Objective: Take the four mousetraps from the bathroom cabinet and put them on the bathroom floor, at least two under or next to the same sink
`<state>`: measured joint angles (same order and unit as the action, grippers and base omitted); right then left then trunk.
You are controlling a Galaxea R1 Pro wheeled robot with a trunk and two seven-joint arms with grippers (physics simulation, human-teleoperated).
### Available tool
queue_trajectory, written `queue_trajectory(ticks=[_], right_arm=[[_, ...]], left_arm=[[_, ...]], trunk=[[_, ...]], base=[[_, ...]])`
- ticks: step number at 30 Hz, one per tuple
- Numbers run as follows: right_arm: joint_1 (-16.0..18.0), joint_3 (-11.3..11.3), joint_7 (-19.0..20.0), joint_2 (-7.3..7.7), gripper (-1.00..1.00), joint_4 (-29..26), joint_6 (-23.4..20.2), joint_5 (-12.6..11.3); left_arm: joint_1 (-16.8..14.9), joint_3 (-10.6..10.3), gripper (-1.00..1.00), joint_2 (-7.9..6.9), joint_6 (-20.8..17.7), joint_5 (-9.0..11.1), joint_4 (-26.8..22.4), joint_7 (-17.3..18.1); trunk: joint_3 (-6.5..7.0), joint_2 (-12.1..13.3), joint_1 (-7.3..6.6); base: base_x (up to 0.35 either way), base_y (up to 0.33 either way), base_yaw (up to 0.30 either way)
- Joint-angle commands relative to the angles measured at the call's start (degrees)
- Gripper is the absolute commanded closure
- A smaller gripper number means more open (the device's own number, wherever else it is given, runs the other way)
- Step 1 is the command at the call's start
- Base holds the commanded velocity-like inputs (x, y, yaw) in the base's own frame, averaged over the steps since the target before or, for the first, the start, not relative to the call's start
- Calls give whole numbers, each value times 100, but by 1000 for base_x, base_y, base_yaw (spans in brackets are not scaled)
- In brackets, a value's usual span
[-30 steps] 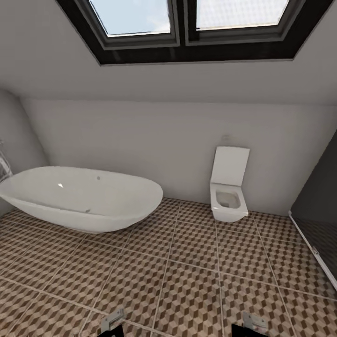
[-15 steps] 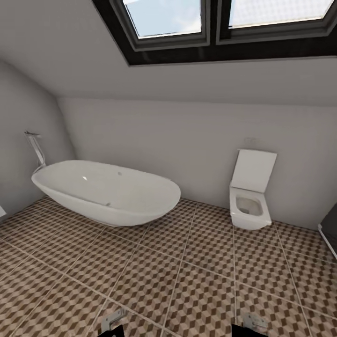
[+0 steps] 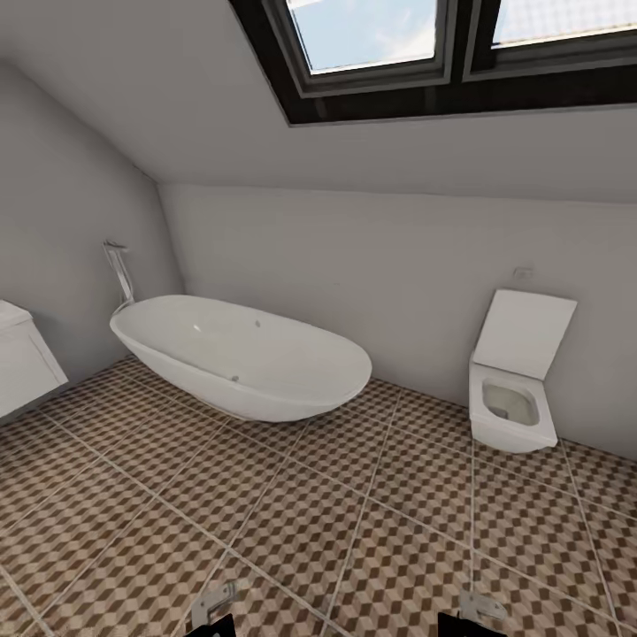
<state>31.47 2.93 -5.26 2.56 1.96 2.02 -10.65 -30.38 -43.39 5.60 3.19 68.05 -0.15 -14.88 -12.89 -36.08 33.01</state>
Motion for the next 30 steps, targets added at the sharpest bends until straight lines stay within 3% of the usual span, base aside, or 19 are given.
queue_trajectory(ticks=[1, 20, 30], right_arm=[[8, 27, -4, 6, 100, 15, 27, -25], [8, 25, -10, 18, 100, 15, 17, -25], [8, 24, -10, 12, 100, 15, 17, -25]], left_arm=[[-3, -47, 100, 2, 6, 33, -2, -33], [-3, -47, 100, 2, 6, 33, -2, -33], [-3, -47, 100, 2, 6, 33, -2, -34]], trunk=[[-9, -8, 2], [-29, -8, 2], [-29, -8, 2]], base=[[0, 0, 73], [0, -5, 237], [0, -260, 284]])
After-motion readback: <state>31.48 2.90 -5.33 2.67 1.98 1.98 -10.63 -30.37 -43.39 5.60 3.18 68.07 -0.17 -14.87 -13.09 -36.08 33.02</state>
